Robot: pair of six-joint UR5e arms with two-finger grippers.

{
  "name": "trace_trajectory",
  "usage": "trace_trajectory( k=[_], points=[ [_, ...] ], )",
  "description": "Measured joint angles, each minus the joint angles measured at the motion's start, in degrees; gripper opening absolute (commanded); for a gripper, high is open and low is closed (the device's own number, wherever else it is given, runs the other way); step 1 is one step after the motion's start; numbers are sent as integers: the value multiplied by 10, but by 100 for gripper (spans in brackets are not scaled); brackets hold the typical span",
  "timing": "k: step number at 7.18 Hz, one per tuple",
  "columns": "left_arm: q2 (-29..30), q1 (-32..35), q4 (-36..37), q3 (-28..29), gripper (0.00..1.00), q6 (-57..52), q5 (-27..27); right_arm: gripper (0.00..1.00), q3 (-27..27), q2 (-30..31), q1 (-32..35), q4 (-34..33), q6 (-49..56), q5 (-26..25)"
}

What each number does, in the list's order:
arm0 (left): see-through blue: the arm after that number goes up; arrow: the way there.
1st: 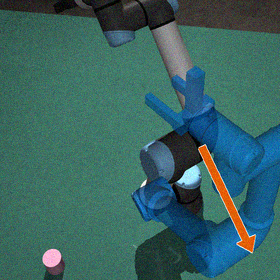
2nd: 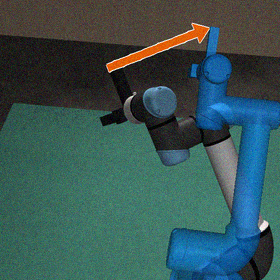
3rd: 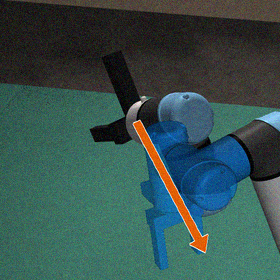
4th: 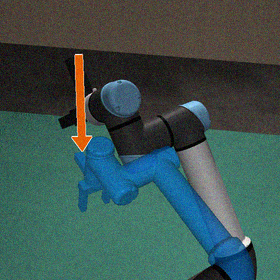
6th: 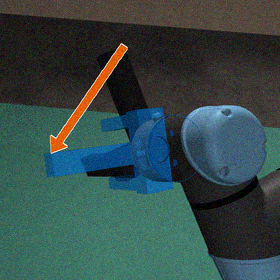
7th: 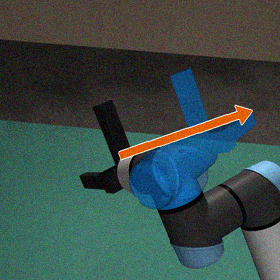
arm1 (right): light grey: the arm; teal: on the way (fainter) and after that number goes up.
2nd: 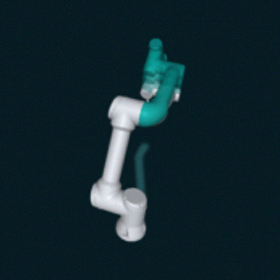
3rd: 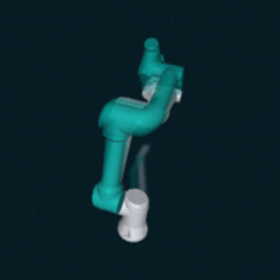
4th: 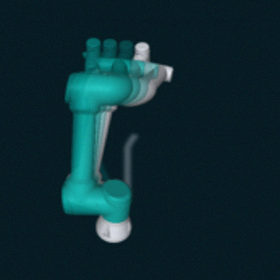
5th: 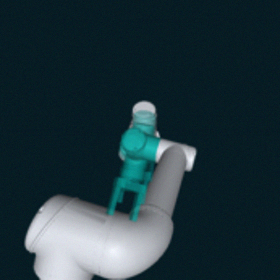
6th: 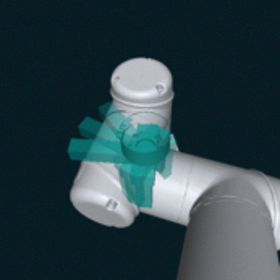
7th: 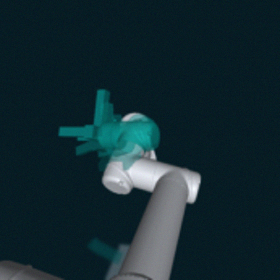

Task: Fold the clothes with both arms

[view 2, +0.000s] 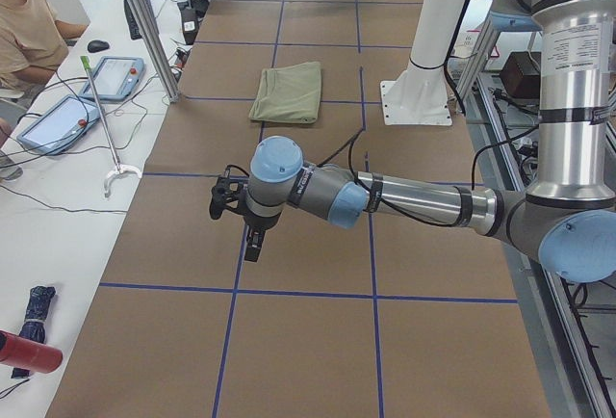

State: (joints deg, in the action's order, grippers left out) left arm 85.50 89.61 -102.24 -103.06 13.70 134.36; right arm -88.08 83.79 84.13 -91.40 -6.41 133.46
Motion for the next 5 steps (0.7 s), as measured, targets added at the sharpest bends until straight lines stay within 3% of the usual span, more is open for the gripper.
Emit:
trace_trajectory(
  k=[5],
  points=[
    [1,-4,117,4,100,-81,-3,100,5,6,-10,31,-2,1]
  ],
)
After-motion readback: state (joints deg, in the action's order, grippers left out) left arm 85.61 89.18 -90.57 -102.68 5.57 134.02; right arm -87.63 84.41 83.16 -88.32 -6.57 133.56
